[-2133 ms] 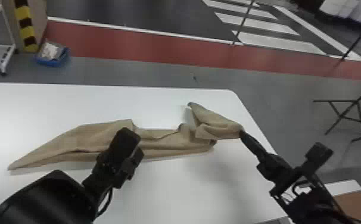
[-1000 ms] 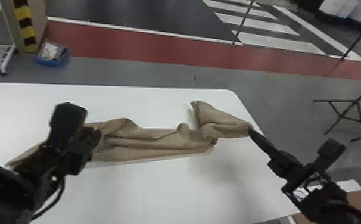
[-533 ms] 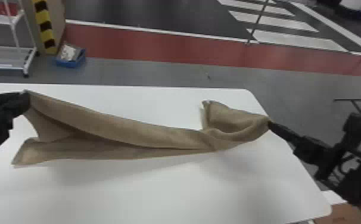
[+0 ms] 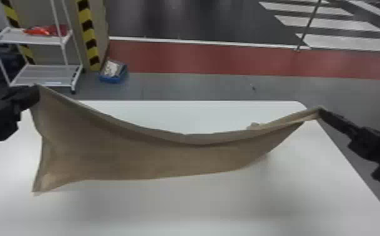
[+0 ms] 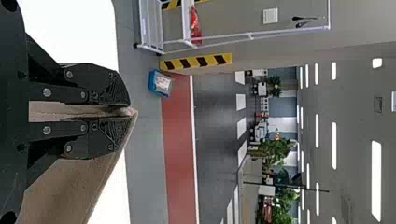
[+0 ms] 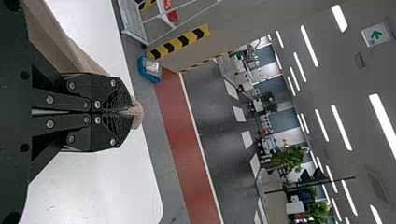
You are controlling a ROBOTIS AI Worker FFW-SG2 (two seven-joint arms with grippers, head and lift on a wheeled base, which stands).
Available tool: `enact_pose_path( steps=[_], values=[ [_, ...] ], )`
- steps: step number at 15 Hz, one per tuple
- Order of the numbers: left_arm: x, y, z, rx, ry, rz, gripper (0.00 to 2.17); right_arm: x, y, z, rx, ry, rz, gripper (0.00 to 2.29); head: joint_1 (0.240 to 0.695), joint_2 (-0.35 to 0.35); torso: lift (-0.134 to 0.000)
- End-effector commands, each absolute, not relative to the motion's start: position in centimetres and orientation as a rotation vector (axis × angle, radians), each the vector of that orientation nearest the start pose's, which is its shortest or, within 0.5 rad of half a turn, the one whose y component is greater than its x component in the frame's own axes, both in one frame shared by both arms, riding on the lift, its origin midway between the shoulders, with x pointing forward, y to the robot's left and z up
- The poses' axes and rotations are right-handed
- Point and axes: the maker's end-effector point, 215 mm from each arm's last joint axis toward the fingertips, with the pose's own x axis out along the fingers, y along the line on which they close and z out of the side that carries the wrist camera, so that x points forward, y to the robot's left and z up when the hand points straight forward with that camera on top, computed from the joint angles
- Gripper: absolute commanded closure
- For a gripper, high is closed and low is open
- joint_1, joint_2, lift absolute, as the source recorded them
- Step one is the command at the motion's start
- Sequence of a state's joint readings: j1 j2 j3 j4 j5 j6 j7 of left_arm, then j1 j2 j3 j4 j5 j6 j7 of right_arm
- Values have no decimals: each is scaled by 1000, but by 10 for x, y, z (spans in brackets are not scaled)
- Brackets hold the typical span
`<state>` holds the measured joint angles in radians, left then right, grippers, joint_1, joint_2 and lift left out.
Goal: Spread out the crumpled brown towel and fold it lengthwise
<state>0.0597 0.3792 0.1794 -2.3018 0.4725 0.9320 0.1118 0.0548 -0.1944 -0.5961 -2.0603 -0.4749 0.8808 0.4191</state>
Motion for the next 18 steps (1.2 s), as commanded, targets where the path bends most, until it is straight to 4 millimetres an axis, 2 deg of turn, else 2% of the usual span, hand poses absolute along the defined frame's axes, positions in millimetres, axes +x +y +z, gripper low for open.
enact_pose_path(
  steps=[1, 3, 5, 6, 7, 9, 11, 13, 14, 15, 16, 18],
  values=[
    [557, 332, -214, 34, 232, -14, 1028, 531, -414, -273, 301, 231, 93, 1652, 628, -111, -128],
    [586, 345, -205, -15, 201, -1, 1028, 555, -398, -283, 276, 263, 103, 1652, 615, -93, -128],
    [621, 347, -189, -48, 155, -6, 1028, 585, -383, -282, 266, 273, 112, 1652, 598, -67, -128],
    [639, 349, -176, -63, 120, -8, 1028, 605, -375, -273, 264, 249, 120, 1652, 585, -55, -128],
    [656, 352, -162, -79, 80, -7, 1031, 627, -368, -262, 262, 215, 133, 1652, 553, -38, -128],
    [686, 359, -131, -114, 14, -10, 1028, 665, -353, -231, 256, 127, 162, 1652, 510, -22, -128],
    [705, 367, -115, -138, 3, -9, 1028, 689, -346, -204, 258, 66, 177, 1652, 458, -6, -128],
    [706, 372, -98, -147, -19, -9, 1028, 698, -349, -184, 258, 34, 180, 1652, 414, 7, -128],
    [701, 368, -96, -172, -16, -28, 1028, 696, -344, -187, 261, 47, 203, 1652, 379, 15, -128],
    [691, 375, -102, -194, 1, -31, 1028, 691, -337, -194, 255, 77, 231, 1652, 369, 17, -128],
    [675, 375, -114, -210, 28, -46, 1028, 677, -348, -204, 229, 122, 238, 1652, 362, 19, -128],
    [628, 376, -160, -202, 114, -69, 1028, 631, -356, -237, 200, 241, 267, 1652, 373, 25, -128]
  ],
)
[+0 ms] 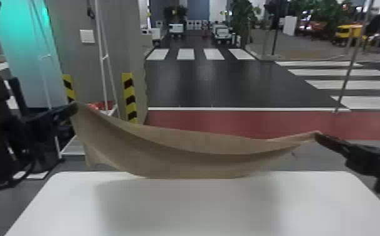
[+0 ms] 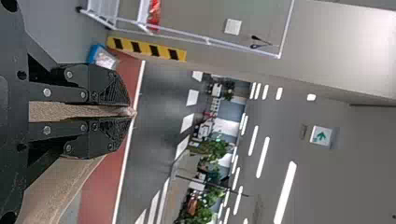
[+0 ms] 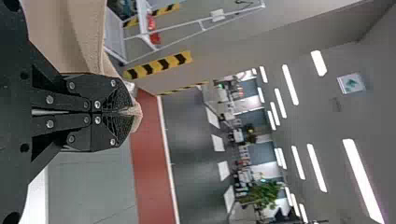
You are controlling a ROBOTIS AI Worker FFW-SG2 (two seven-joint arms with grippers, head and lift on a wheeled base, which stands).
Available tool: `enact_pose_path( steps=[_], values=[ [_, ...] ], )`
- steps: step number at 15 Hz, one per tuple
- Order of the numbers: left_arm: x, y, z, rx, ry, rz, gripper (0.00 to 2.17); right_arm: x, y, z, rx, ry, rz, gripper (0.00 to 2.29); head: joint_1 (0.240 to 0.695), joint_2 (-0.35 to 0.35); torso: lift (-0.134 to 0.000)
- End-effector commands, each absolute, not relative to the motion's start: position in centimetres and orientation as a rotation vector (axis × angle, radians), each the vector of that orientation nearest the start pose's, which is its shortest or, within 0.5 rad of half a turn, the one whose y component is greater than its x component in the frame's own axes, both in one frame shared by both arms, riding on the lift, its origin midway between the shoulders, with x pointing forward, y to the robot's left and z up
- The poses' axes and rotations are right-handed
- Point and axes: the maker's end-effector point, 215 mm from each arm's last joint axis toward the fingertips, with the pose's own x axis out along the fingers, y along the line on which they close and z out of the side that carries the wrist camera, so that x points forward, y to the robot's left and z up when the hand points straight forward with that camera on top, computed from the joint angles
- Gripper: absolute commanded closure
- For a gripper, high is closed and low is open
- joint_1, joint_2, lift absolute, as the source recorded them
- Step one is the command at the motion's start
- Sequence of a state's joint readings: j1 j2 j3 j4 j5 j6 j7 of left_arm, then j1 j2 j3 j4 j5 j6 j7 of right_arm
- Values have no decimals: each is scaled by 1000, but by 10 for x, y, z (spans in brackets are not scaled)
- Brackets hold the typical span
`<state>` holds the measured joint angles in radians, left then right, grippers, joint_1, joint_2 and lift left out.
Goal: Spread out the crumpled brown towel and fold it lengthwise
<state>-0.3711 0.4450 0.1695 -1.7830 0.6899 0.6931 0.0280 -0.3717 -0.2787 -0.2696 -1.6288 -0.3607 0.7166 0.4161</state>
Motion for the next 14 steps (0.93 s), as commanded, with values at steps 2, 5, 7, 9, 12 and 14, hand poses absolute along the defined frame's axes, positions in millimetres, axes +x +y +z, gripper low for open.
enact_pose_path(
  steps=[2, 5, 7, 9, 12, 14],
  values=[
    [582, 372, -204, -204, 185, -93, 1028, 579, -377, -275, 199, 321, 267, 1652, 458, 15, -128],
    [524, 341, -256, -247, 271, -166, 1028, 525, -404, -322, 240, 402, 240, 1652, 574, -11, -128],
    [497, 330, -283, -267, 319, -174, 1028, 504, -411, -346, 267, 433, 223, 1652, 640, -42, -128],
    [473, 326, -305, -265, 367, -167, 1028, 489, -416, -361, 289, 451, 216, 1652, 695, -77, -128],
    [442, 326, -339, -286, 457, -157, 1028, 472, -425, -360, 317, 455, 217, 1652, 695, -109, -128],
    [432, 334, -348, -284, 476, -141, 1028, 453, -419, -357, 349, 489, 244, 1652, 695, -117, -128]
  ],
)
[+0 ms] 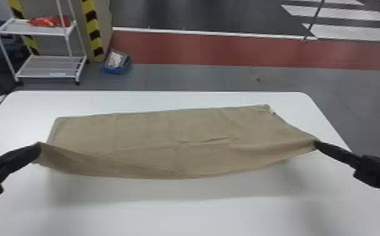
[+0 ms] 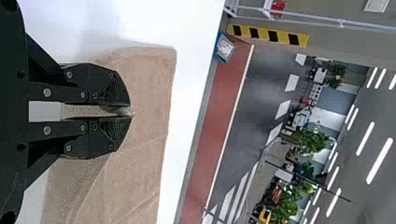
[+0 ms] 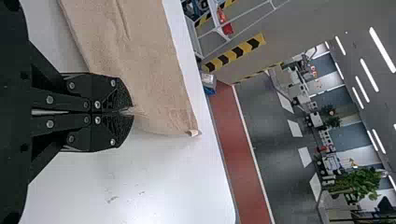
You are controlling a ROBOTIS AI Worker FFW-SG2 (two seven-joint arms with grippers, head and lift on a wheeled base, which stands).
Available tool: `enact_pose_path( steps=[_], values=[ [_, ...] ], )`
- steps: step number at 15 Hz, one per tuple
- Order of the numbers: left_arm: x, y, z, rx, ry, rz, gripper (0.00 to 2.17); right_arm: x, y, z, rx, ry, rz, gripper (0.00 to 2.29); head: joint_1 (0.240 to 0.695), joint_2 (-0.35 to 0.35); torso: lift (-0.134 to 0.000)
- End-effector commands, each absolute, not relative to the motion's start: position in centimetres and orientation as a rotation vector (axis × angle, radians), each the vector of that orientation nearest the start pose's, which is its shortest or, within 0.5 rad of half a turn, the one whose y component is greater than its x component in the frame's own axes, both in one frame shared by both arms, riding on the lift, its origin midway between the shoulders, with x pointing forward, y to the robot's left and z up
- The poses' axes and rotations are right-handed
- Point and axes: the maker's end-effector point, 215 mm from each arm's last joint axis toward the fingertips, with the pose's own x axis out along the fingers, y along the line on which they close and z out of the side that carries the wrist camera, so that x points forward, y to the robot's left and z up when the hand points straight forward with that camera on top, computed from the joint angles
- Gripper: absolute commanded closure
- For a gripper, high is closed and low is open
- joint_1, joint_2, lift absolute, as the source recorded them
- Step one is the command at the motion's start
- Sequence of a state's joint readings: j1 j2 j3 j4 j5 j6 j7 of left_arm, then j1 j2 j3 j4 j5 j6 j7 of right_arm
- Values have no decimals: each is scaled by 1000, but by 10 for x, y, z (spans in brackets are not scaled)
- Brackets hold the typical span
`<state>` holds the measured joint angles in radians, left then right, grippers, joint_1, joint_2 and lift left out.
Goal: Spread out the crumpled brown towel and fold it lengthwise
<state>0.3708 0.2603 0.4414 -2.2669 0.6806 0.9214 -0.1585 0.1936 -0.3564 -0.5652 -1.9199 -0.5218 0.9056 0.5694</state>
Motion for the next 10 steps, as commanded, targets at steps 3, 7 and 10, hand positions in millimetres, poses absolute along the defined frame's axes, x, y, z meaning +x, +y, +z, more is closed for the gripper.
enact_pose_path(
  steps=[3, 7, 10],
  values=[
    [426, 341, -349, -283, 480, -129, 1028, 428, -405, -363, 370, 572, 262, 1652, 695, -105, -128],
    [431, 338, -344, -287, 464, -134, 1028, 426, -401, -370, 349, 601, 240, 1652, 695, -81, -128],
    [452, 359, -327, -247, 417, -68, 1028, 446, -410, -379, 358, 604, 212, 1652, 695, -81, -128]
  ],
)
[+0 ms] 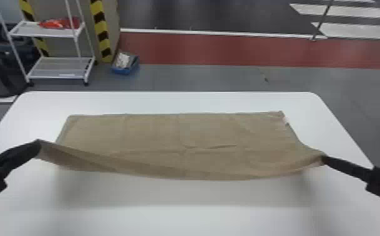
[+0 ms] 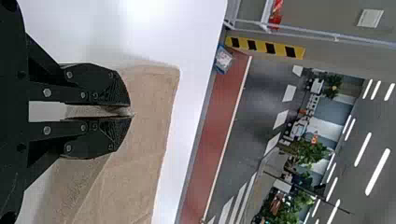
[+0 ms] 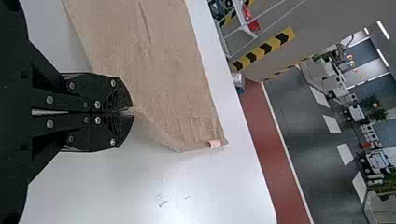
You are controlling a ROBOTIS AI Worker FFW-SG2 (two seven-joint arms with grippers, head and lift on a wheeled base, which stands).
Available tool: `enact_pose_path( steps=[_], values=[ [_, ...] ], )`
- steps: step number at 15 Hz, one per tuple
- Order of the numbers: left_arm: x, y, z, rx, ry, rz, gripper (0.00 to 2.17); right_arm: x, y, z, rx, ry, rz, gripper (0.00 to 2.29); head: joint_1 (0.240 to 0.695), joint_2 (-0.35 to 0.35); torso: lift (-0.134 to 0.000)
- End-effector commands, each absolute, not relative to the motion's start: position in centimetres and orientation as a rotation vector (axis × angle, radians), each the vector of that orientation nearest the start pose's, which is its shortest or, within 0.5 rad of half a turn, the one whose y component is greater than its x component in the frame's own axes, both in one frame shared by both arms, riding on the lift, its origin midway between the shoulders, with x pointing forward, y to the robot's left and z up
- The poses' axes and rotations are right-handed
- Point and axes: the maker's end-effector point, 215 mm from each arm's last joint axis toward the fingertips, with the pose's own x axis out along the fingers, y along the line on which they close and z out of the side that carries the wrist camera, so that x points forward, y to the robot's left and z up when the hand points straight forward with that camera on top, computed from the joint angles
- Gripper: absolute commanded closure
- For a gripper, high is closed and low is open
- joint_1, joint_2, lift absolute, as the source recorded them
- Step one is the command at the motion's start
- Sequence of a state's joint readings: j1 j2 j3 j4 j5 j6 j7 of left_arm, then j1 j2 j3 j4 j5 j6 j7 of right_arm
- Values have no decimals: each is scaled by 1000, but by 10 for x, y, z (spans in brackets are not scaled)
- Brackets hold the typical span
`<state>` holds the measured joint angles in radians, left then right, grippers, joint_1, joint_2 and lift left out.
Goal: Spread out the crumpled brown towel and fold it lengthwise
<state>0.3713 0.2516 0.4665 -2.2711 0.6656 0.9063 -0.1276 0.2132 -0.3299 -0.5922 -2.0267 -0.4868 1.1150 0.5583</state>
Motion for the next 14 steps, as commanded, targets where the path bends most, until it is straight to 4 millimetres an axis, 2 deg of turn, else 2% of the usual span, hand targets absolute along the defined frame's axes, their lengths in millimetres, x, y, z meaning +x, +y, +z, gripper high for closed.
enact_pose_path(
  steps=[1, 6, 9, 11, 14],
  values=[
    [460, 363, -324, -242, 408, -58, 1028, 455, -410, -381, 368, 604, 211, 1652, 695, -78, -128],
    [499, 378, -318, -235, 388, -11, 1028, 514, -408, -395, 506, 614, 219, 1649, 695, -49, -128],
    [513, 376, -323, -235, 399, -11, 1028, 545, -395, -388, 545, 609, 249, 1649, 695, -33, -128],
    [524, 376, -328, -231, 408, -7, 1028, 563, -395, -378, 582, 593, 250, 1649, 695, -25, -128],
    [541, 374, -330, -230, 413, -7, 1028, 582, -399, -375, 615, 583, 248, 1652, 695, -21, -128]
  ],
)
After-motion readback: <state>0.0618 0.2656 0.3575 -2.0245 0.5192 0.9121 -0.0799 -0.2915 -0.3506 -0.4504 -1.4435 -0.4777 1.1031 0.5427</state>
